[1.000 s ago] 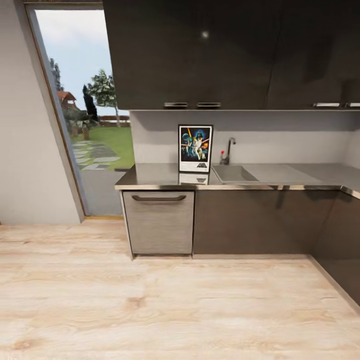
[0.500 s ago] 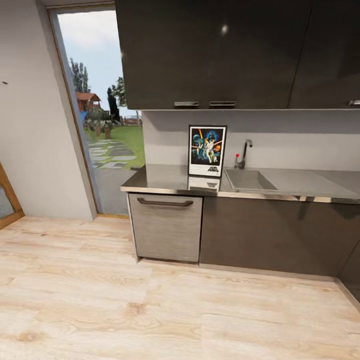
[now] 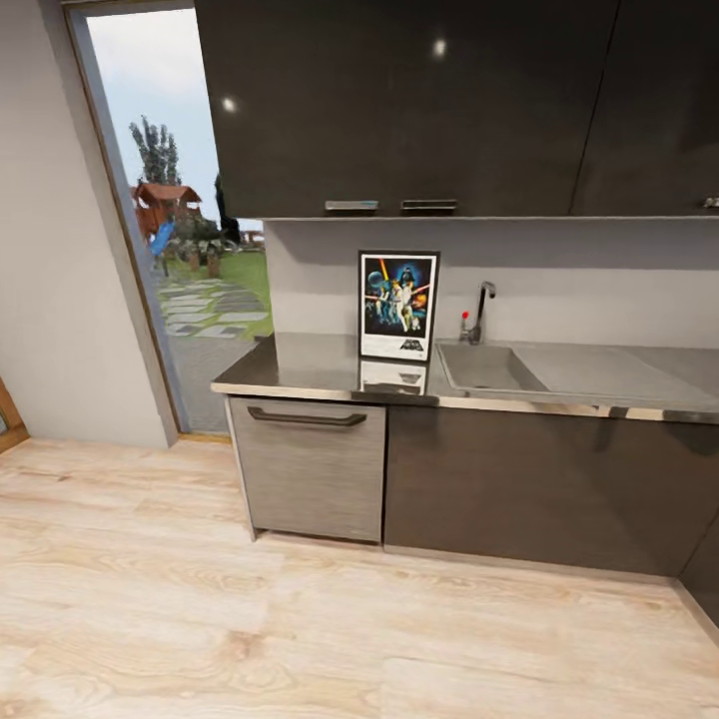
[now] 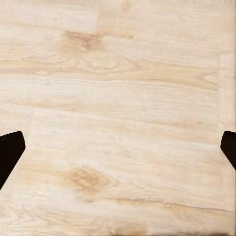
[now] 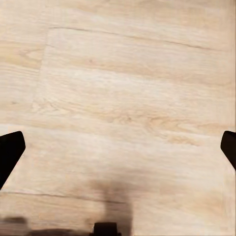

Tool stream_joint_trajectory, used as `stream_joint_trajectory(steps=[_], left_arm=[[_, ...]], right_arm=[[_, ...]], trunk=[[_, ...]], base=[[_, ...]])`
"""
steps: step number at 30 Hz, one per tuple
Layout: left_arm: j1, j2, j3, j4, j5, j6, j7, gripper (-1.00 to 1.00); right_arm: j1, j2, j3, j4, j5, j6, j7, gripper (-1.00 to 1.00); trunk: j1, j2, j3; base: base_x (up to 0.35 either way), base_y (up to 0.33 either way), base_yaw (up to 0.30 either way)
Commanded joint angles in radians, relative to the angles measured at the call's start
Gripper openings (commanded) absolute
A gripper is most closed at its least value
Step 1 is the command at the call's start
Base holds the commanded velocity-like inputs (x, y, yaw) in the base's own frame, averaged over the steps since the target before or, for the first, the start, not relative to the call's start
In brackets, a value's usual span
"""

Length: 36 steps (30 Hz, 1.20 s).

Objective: Pick up the poster from the kitchen countertop and hang it on one of the wall nails in the kitchen.

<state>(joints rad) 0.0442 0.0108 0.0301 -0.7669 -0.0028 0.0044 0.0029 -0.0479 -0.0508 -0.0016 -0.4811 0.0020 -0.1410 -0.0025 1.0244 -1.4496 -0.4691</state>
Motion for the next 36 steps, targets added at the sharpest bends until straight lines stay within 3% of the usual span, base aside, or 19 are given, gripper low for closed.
stream_joint_trajectory(steps=[1, 2, 3, 4, 6, 7, 13, 17, 21, 27, 28, 31, 32, 33, 36], left_arm=[[0.000, 0.000, 0.001, -0.002, 0.000, 0.000, 0.000, 1.00], [0.000, 0.000, 0.001, -0.002, 0.000, 0.000, 0.000, 1.00], [0.000, 0.002, 0.020, -0.002, 0.000, -0.001, -0.001, 1.00], [0.000, 0.004, 0.037, -0.003, 0.000, -0.003, -0.002, 1.00], [0.000, 0.005, 0.050, -0.003, 0.000, -0.004, -0.003, 1.00], [0.000, 0.006, 0.062, -0.003, 0.000, -0.005, -0.004, 1.00], [0.000, 0.007, 0.073, -0.003, 0.000, -0.006, -0.004, 1.00], [0.000, 0.007, 0.075, -0.003, 0.000, -0.006, -0.004, 1.00], [0.000, 0.012, 0.077, -0.003, 0.000, -0.006, -0.005, 1.00], [0.001, 0.019, 0.077, -0.004, 0.000, -0.006, -0.006, 1.00], [0.000, 0.020, 0.077, -0.004, 0.000, -0.006, -0.006, 1.00], [0.001, 0.021, 0.077, -0.005, 0.000, -0.006, -0.006, 1.00], [0.001, 0.021, 0.077, -0.005, 0.000, -0.006, -0.006, 1.00], [0.000, 0.021, 0.077, -0.006, 0.000, -0.006, -0.006, 1.00], [0.000, 0.021, 0.077, -0.007, 0.000, -0.006, -0.006, 1.00]], right_arm=[[-0.001, 0.004, 0.001, -0.014, 0.001, -0.003, 0.000, 1.00], [-0.001, 0.011, 0.005, -0.062, 0.003, 0.000, 0.001, 1.00], [-0.001, 0.021, 0.084, -0.281, 0.006, 0.036, 0.004, 1.00], [0.000, 0.022, 0.125, -0.353, 0.006, 0.070, 0.005, 1.00], [0.000, 0.023, 0.161, -0.430, 0.005, 0.121, 0.005, 1.00], [0.000, 0.024, 0.193, -0.537, 0.004, 0.197, 0.005, 1.00], [-0.002, 0.025, 0.224, -0.839, -0.003, 0.401, 0.006, 1.00], [-0.021, 0.025, 0.228, -0.961, -0.005, 0.496, 0.012, 1.00], [-0.103, 0.022, 0.227, -1.029, -0.006, 0.599, 0.080, 1.00], [-0.271, 0.012, 0.192, -1.055, -0.005, 0.764, 0.245, 1.00], [-0.322, 0.008, 0.166, -1.058, -0.005, 0.814, 0.295, 1.00], [-0.403, 0.004, 0.119, -1.059, -0.004, 0.889, 0.379, 1.00], [-0.459, 0.001, 0.083, -1.058, -0.003, 0.939, 0.443, 1.00], [-0.564, -0.013, 0.006, -1.051, -0.001, 1.030, 0.574, 1.00], [-0.660, -0.039, -0.043, -1.027, 0.001, 1.091, 0.683, 1.00]], trunk=[[0.001, 0.000, -0.001], [0.001, 0.000, -0.001], [0.001, 0.000, -0.001], [0.001, 0.000, -0.001], [0.001, 0.000, -0.001], [0.001, 0.000, -0.001], [0.001, 0.000, -0.001], [0.001, 0.000, -0.001], [0.001, 0.000, -0.001], [0.001, 0.000, -0.001], [0.001, 0.000, -0.001], [0.001, 0.000, -0.001], [0.001, 0.000, -0.001], [0.001, 0.000, -0.001], [0.001, 0.000, -0.001]], base=[[0.316, -0.089, 0.000], [0.320, -0.057, 0.000], [0.245, -0.015, 0.000], [0.157, -0.010, 0.000], [0.113, -0.007, 0.000], [0.051, -0.003, 0.000], [0.021, -0.001, 0.000], [0.005, 0.000, 0.000], [0.002, 0.000, 0.000], [0.000, 0.000, 0.000], [0.000, 0.000, 0.000], [0.000, 0.000, 0.000], [0.000, 0.000, 0.000], [0.000, 0.000, 0.000], [0.000, 0.000, 0.000]])
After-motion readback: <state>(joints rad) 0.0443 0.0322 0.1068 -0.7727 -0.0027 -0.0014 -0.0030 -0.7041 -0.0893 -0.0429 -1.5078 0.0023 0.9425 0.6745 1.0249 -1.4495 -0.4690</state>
